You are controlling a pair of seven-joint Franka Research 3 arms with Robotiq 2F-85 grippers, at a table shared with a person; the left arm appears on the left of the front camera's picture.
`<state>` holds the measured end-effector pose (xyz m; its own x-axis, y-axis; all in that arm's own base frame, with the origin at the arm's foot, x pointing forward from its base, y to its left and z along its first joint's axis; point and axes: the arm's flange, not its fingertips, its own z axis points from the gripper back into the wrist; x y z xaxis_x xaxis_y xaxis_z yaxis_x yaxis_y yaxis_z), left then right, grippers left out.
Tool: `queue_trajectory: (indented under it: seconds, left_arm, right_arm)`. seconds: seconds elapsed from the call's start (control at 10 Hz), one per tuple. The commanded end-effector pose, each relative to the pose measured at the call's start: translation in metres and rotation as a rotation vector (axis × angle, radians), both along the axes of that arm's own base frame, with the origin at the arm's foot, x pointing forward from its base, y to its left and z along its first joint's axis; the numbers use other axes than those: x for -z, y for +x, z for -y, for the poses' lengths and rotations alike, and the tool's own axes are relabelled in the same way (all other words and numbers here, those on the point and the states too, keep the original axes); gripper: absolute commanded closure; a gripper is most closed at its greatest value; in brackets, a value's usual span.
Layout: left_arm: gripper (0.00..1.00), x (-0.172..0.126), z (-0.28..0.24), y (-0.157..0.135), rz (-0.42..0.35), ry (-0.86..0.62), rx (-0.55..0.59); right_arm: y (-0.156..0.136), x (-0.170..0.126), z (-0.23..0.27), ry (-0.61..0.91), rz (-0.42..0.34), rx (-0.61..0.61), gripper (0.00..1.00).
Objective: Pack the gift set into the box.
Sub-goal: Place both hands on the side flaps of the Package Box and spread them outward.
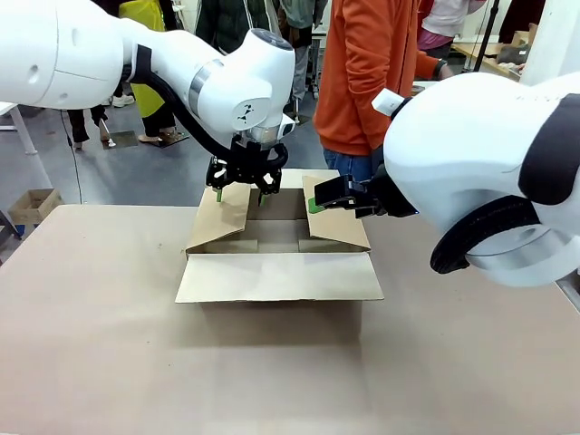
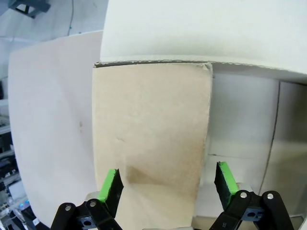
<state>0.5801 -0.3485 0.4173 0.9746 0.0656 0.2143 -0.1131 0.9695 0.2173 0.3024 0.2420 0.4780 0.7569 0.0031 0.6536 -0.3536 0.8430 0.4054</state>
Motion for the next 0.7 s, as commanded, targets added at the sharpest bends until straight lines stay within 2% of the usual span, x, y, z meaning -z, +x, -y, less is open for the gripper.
queue_trajectory:
  seconds: [0.0,0.2,0.4,0.6]
  left_arm:
    - [0.00,-0.004,-0.006,0.000,0.005,0.051,-0.003]
    - [0.00,-0.009,-0.017,0.001,-0.008,0.099,0.000]
    - [0.00,-0.016,-0.027,0.002,-0.020,0.088,0.006]
    - [0.00,-0.032,-0.038,-0.003,0.001,0.085,0.017]
  right_arm:
    - [0.001,0.000,0.000,0.013,0.006,0.008,0.00]
    - [0.001,0.000,0.000,0.013,0.006,0.008,0.00]
    - [0.001,0.000,0.000,0.013,0.006,0.008,0.00]
    - [0.001,0.000,0.000,0.013,0.006,0.008,0.00]
